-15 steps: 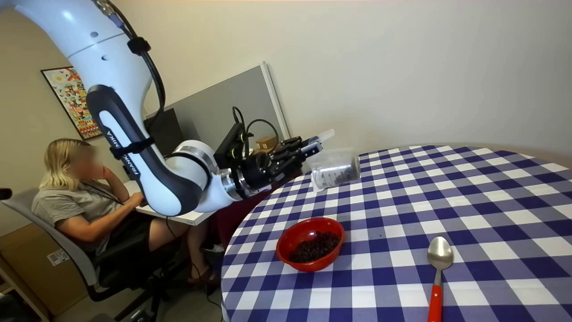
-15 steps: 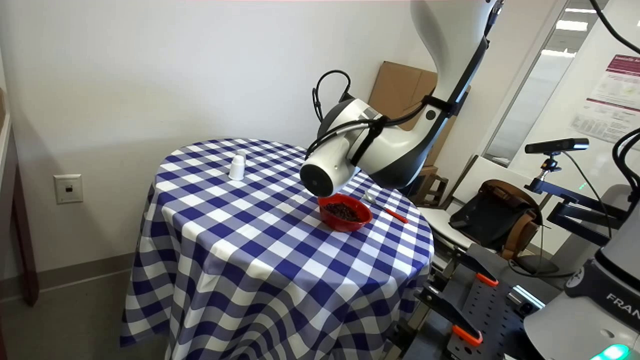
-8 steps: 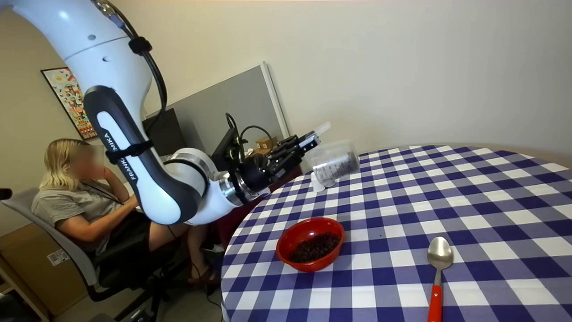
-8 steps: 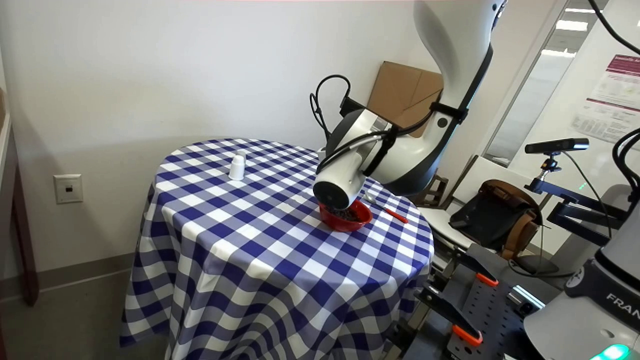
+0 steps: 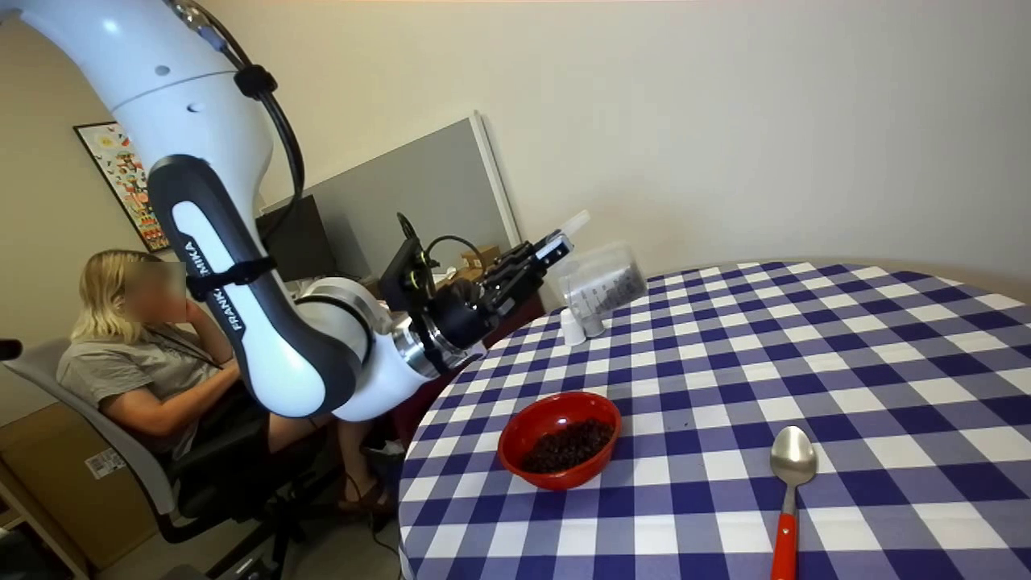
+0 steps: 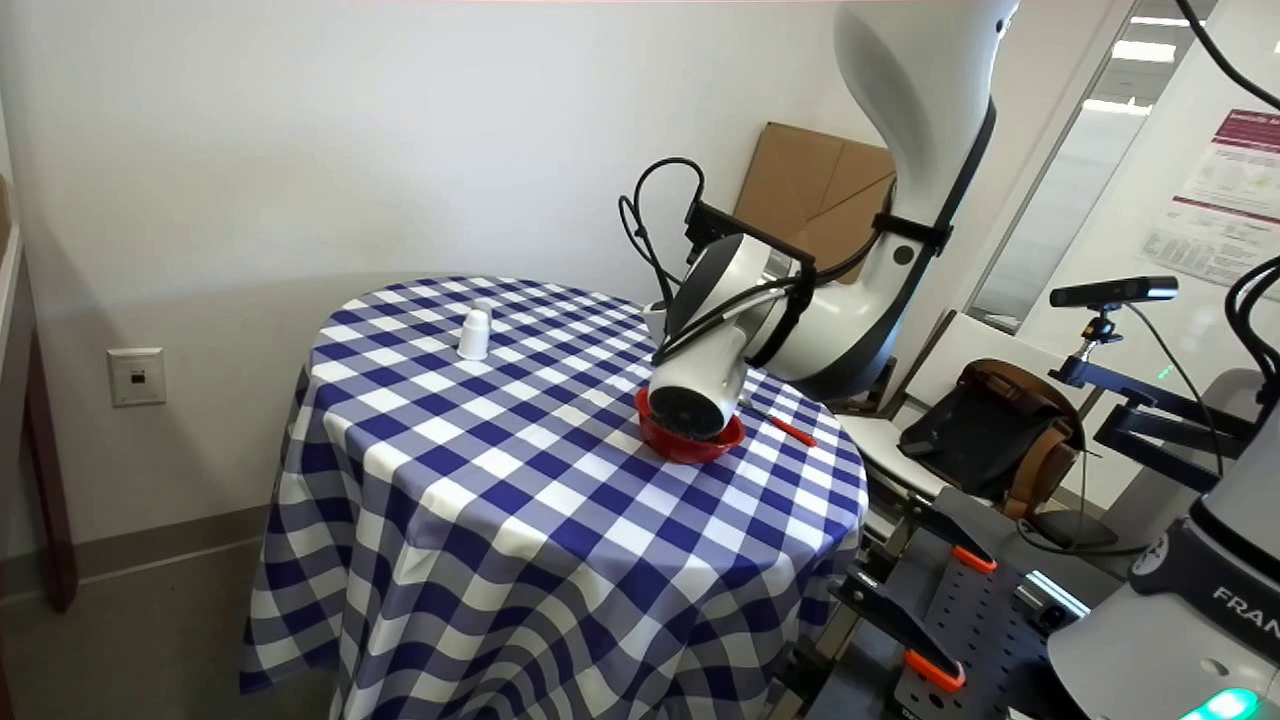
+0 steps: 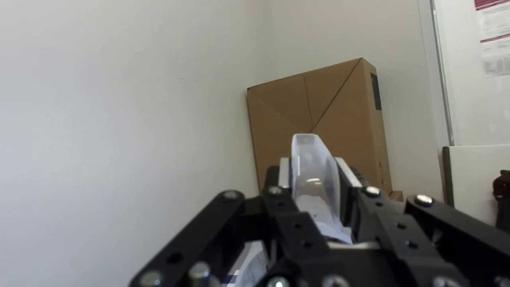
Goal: Pour the contents of the jug into the red bowl
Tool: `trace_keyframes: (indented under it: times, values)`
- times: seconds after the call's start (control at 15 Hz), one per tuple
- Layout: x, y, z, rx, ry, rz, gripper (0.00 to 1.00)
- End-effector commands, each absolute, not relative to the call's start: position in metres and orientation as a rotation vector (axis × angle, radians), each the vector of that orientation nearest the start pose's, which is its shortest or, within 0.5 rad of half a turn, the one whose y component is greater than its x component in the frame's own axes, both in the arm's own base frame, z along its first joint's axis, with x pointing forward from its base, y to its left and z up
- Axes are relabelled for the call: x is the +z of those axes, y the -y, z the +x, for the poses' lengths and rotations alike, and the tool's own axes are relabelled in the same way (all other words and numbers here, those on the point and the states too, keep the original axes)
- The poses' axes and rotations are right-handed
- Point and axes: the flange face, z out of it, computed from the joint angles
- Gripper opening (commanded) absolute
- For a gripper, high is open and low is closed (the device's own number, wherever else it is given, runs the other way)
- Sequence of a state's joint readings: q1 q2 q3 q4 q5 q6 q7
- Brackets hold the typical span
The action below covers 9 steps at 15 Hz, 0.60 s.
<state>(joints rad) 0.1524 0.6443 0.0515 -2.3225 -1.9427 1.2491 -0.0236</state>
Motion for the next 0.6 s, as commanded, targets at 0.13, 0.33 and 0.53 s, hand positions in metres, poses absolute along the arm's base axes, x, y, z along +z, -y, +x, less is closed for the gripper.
trace_keyframes:
  times: [0.13,0.33,0.53]
  values:
    - [0.1314,0.0288,0.466,-0.767,-1.011,0.633,0.09]
    - [0.1322,0.0299,0.4648,-0.761,-1.005,0.608,0.09]
    - [0.1329,0.0313,0.4643,-0.756,-1.0,0.586,0.09]
